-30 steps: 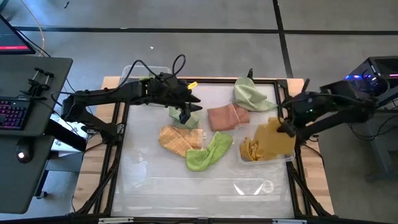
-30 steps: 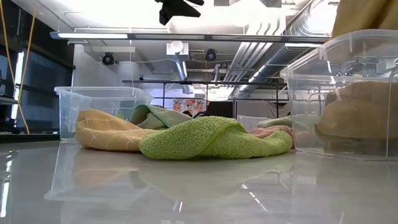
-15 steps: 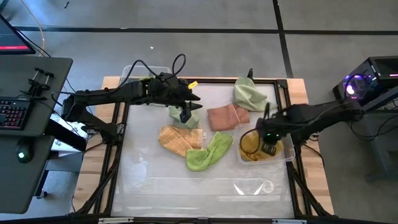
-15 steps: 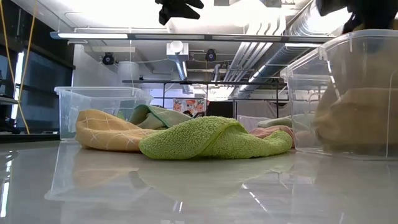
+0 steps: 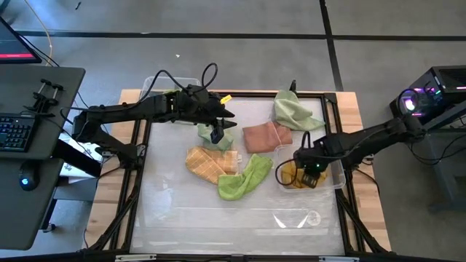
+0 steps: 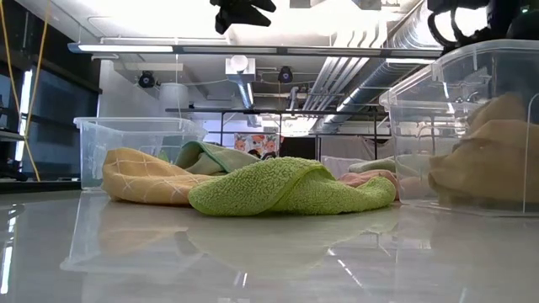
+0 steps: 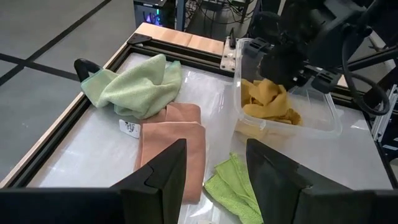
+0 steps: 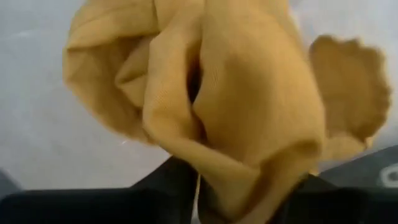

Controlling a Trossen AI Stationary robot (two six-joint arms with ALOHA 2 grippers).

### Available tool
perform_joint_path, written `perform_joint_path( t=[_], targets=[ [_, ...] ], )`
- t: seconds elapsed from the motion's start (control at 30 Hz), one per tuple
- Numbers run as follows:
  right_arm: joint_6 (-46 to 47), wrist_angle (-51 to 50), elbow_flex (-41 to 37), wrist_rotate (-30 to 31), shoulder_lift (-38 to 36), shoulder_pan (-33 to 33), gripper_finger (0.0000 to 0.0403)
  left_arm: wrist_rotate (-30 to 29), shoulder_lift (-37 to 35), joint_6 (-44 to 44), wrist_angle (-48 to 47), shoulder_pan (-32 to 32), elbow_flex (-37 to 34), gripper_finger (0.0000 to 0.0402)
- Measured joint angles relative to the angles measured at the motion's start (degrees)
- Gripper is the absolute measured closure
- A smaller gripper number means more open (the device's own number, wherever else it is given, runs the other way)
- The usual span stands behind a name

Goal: Sort towels by color in basket
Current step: Put the yellow towel into the right transparent bin

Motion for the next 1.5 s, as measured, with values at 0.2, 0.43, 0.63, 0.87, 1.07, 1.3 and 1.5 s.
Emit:
perform_joint_path(
  t=[0.2, 0.43, 0.63, 0.87, 1.07, 1.3, 1.5],
  targets=[
    [1.12, -9.10, 6.38, -6.36, -0.03, -1.42, 0.0217, 0.00, 0.01, -0.47, 0.00, 0.00, -0.02, 0.0247],
    [6.11, -16.13, 15.91, -5.77, -0.11, -2.75, 0.0211, 0.01, 0.01, -0.56, 0.00, 0.00, -0.04, 0.0247],
    [6.43, -5.84, 12.87, -1.39, -0.08, -2.87, 0.0255, 0.02, 0.01, -0.54, 0.00, 0.00, -0.04, 0.0247],
    [12.87, 6.28, -1.87, -1.67, -0.04, -2.85, 0.0362, 0.00, 0.01, -0.50, 0.00, 0.00, -0.04, 0.0247],
    [15.92, 15.23, -9.92, -1.14, -0.07, -2.87, 0.0389, 0.00, 0.01, -0.36, 0.00, 0.00, -0.04, 0.0247],
    [16.64, 11.83, -7.77, -1.17, -0.42, -3.24, 0.0299, 0.00, 0.01, 1.51, -0.02, 0.00, -0.04, 0.0247],
    [16.18, 1.53, 2.29, 1.02, -2.96, -3.20, 0.0234, 0.42, -0.01, 1.55, -2.71, -0.31, -0.04, 0.0247]
  ],
)
